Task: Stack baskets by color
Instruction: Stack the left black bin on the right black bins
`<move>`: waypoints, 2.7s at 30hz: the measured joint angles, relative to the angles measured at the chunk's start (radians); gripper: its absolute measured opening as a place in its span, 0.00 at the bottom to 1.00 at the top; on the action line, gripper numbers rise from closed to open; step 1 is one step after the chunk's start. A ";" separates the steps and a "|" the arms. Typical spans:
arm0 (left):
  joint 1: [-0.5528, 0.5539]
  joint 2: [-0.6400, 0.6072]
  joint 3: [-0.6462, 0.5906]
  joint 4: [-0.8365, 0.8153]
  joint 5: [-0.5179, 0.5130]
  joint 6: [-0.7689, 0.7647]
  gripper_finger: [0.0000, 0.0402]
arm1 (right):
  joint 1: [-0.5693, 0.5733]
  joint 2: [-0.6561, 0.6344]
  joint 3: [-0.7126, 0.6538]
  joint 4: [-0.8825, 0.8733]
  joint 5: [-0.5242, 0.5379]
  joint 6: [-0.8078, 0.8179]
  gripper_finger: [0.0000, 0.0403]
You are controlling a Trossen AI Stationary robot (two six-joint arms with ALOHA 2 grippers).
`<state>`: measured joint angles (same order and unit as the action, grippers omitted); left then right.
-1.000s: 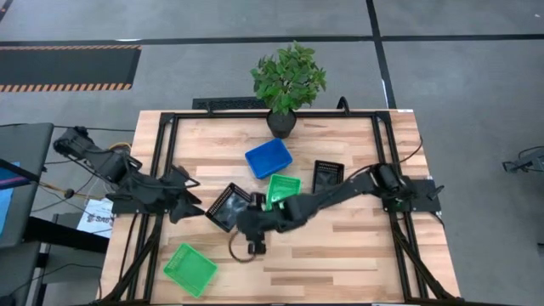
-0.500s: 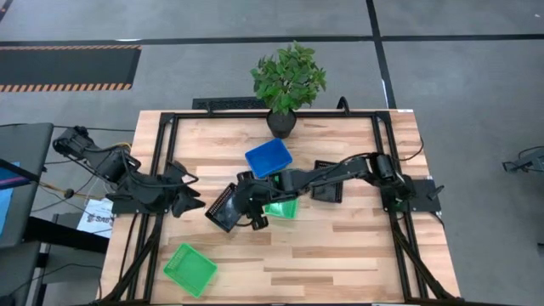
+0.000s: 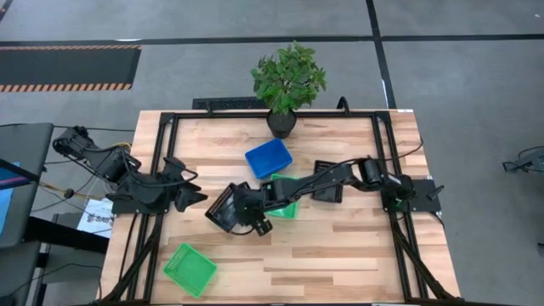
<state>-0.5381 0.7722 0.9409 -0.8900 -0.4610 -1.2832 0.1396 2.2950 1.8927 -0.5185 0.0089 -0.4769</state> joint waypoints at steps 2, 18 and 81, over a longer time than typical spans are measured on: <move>0.000 0.000 0.000 -0.002 -0.007 -0.010 0.70 | -0.002 0.016 0.000 0.004 0.000 -0.004 0.47; 0.000 0.000 0.000 -0.003 -0.051 -0.031 0.70 | -0.018 0.017 0.000 -0.030 -0.001 -0.079 0.16; 0.001 0.000 -0.001 -0.070 -0.342 -0.035 0.70 | 0.187 -0.384 0.345 -1.054 0.535 1.232 0.01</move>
<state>-0.5369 0.7723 0.9398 -0.9601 -0.8025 -1.3180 0.3267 1.9112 2.2380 -1.5725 0.5435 0.7552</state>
